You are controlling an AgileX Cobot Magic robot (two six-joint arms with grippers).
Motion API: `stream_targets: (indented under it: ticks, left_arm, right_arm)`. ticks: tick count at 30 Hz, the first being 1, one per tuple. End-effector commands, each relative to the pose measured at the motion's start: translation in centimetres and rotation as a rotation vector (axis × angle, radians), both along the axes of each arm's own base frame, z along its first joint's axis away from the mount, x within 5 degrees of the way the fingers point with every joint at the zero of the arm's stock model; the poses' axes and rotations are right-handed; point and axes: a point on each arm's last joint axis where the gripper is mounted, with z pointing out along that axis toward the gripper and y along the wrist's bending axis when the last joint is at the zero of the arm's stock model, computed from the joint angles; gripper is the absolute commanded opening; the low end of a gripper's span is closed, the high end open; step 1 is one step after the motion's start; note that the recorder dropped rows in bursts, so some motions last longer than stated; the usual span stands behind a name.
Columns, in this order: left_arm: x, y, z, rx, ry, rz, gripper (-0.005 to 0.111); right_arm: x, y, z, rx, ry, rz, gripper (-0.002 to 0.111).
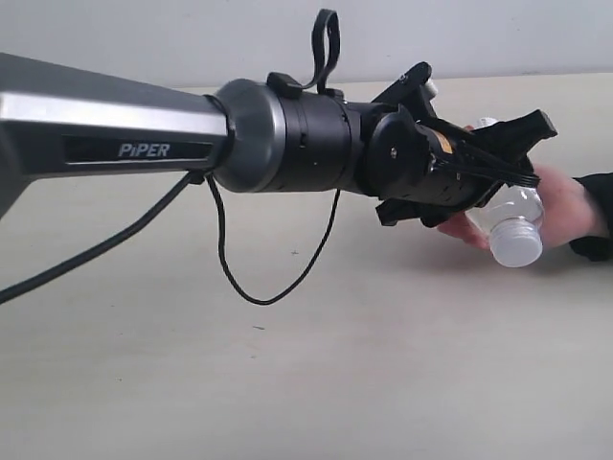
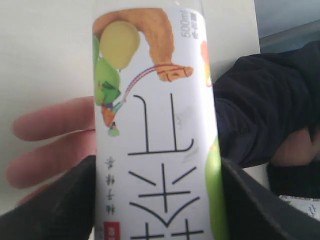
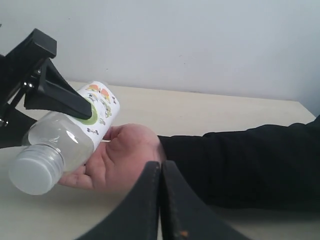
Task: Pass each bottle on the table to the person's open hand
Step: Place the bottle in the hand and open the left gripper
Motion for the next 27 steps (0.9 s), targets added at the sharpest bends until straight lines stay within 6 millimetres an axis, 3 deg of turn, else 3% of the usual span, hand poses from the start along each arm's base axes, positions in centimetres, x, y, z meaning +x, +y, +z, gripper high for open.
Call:
stream_targets:
  ticks: [1,8,12,19,24,27]
  left_arm:
    - [0.1,-0.5,-1.0,-0.018,-0.002,0.021,0.0]
    - [0.3,-0.6,-2.4,0.008,-0.018,0.013,0.001]
    - [0.3,-0.6,-2.8,0.02,-0.014,0.008,0.008]
    - [0.2,-0.5,-2.9,0.042,-0.024,-0.013,0.039]
    - [-0.2,-0.8,-2.9,0.083,-0.097,-0.074,0.074]
    - [-0.3,-0.9,-2.8,0.084,-0.125,-0.089,0.083]
  right_arm:
    - [0.0,0.0,-0.1,-0.002,-0.006,-0.002,0.001]
    - [0.0,0.0,-0.1,-0.002,-0.006,-0.002,0.001]
    - [0.0,0.0,-0.1,-0.002,-0.006,-0.002,0.001]
    - [0.0,0.0,-0.1,-0.002,-0.006,-0.002,0.001]
    - [0.0,0.0,-0.1,-0.002,-0.006,-0.002,0.001]
    - [0.0,0.0,-0.1,-0.002,-0.006,-0.002,0.001]
